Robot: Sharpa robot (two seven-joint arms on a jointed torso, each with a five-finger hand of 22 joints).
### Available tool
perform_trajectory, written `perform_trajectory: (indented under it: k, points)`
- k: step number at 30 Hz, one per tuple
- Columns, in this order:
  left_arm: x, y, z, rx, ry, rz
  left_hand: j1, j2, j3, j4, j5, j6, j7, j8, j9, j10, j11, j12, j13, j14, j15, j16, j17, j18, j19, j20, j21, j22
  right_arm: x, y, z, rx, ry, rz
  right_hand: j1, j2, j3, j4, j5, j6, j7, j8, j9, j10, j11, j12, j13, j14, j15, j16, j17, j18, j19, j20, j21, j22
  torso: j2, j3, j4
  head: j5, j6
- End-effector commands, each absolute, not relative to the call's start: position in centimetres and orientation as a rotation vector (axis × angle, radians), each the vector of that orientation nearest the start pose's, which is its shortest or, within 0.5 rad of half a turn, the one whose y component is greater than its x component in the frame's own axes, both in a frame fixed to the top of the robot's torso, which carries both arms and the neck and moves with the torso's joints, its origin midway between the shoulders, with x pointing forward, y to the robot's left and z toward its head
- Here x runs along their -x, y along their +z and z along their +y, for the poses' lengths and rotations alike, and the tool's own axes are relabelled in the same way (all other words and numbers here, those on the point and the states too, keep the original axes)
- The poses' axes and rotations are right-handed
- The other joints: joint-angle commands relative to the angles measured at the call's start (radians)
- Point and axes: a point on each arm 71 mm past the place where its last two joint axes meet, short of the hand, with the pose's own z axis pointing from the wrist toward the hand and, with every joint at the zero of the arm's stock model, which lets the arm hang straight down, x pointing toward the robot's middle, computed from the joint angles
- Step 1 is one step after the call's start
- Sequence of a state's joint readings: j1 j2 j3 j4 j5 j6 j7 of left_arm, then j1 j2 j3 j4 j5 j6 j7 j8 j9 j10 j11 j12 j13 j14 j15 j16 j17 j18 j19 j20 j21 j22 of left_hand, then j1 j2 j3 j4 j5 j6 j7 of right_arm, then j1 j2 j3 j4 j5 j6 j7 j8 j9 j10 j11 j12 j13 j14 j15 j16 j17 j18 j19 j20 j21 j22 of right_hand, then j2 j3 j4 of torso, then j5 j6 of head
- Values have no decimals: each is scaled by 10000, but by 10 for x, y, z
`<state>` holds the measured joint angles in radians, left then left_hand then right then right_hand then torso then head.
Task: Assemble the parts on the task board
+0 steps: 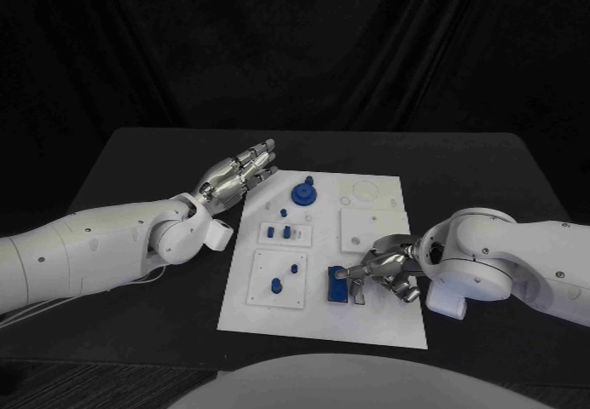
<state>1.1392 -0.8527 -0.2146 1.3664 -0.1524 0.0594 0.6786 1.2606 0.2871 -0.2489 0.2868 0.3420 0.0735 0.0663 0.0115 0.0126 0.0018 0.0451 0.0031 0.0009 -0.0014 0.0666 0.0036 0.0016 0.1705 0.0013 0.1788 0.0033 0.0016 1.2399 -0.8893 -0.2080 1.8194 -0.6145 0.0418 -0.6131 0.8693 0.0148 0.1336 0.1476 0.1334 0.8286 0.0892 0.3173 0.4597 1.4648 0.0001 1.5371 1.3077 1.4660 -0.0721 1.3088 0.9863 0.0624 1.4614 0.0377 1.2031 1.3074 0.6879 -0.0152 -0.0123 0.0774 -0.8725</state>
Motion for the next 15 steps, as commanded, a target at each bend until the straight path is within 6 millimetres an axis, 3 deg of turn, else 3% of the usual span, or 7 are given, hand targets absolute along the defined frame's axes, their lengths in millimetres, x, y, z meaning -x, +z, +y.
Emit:
perform_trajectory:
  k: [1, 7, 15]
  points:
    - [-463, -252, 244, 8439, -18271, 14832, 88, 13, 60, 13, 34, 7, 85, 29, 16, -18, 85, -31, -9, 14, 78, -36, -16, 80, -13, 57, -33, -16, -374, -249, -164, -4759, 7023, 26607, -115, -16, -68, 25, -59, -82, 0, 6, -11, 761, 65, -70, 2038, 174, 64, -44, -35, 193, -30, 34, -113, 1454, 0, -1, 3, 27, -1]
    - [-462, -252, 245, 8459, -18267, 14830, 111, 12, 86, 6, 63, 41, 125, 37, 22, -18, 102, -31, -9, 14, 104, -36, -16, 78, -13, 76, -33, -16, -370, -241, -172, -4631, 7486, 25795, 389, -57, -170, -216, 162, -70, -22, 191, -20, 714, 47, -129, 1941, 183, 53, -33, -26, 205, -40, 27, -178, 1430, -2, -4, -10, 98, -1]
    - [-461, -252, 246, 8481, -18251, 14838, 135, 4, 106, -4, 88, 61, 142, 42, 25, -18, 118, -31, -9, 14, 123, -36, -16, 76, -13, 93, -33, -16, -365, -225, -179, -3871, 8148, 25024, 1057, -83, -442, -513, 131, 177, -201, 1093, 379, 757, -102, -72, 2006, 216, -61, 43, 84, 201, 1, -77, -151, 1434, -3, -1, -1, 81, -1]
